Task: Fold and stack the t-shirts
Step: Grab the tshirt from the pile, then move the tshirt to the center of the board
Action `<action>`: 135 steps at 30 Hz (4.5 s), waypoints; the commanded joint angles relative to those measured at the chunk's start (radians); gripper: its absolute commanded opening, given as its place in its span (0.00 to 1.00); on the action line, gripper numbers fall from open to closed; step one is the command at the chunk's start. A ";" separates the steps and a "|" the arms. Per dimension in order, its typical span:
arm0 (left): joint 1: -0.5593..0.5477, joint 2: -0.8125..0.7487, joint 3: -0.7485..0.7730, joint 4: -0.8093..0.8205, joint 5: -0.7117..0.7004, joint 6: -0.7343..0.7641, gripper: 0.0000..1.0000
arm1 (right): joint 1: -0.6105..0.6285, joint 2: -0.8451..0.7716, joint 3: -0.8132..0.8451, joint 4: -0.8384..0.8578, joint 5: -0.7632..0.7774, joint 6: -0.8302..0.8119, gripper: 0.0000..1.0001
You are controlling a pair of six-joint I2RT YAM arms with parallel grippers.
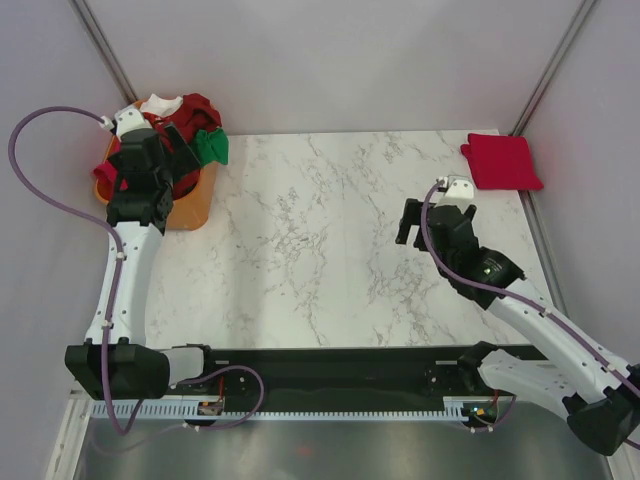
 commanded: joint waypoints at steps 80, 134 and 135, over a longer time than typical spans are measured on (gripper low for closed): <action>-0.209 0.653 0.428 0.048 -0.451 0.211 0.80 | 0.004 0.194 -0.069 0.076 -0.163 -0.061 0.98; -0.202 0.393 1.268 0.564 0.438 -0.178 0.02 | 0.002 0.124 -0.023 0.001 -0.134 0.005 0.98; -0.202 0.394 1.255 0.596 0.500 -0.215 0.02 | 0.004 0.121 -0.019 -0.023 -0.086 0.020 0.98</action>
